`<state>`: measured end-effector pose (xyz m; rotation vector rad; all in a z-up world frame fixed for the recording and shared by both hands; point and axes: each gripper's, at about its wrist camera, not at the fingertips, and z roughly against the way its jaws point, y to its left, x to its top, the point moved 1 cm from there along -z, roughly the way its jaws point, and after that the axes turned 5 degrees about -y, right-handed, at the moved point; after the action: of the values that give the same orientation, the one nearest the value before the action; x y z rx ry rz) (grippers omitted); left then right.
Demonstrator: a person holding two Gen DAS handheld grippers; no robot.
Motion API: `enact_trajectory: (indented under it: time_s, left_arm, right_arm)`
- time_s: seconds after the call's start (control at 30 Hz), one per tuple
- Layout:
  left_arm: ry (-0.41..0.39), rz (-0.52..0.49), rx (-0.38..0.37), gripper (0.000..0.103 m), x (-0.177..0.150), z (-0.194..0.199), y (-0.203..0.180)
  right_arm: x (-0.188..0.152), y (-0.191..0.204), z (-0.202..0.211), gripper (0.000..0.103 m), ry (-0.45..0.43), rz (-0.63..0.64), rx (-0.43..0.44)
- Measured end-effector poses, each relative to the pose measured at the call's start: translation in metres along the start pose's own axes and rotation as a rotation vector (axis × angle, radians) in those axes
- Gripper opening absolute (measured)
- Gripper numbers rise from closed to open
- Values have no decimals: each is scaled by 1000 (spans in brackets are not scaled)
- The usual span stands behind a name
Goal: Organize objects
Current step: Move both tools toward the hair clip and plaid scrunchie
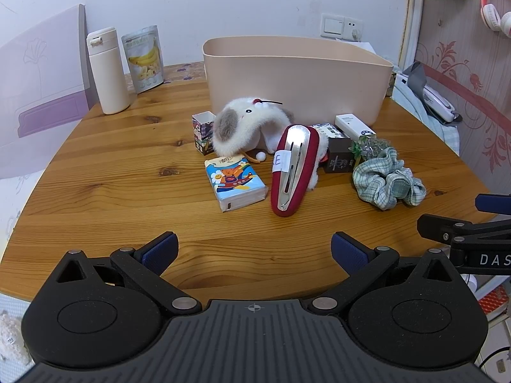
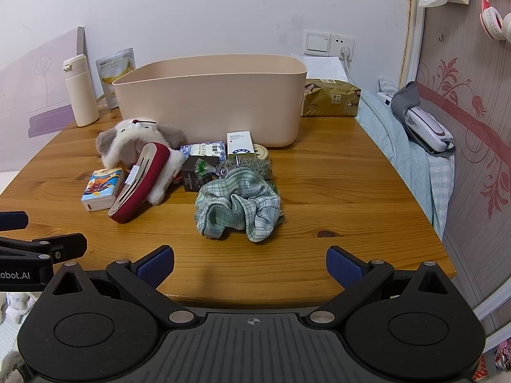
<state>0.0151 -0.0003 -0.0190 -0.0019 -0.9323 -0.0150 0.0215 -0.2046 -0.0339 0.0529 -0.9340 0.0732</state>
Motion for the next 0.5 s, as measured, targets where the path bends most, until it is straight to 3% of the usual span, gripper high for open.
enact_trajectory:
  time_s: [0.5]
  left_arm:
    - [9,3,-1,103,1,-4,1]
  right_arm:
    - [1,1,-3,103,4,0,3]
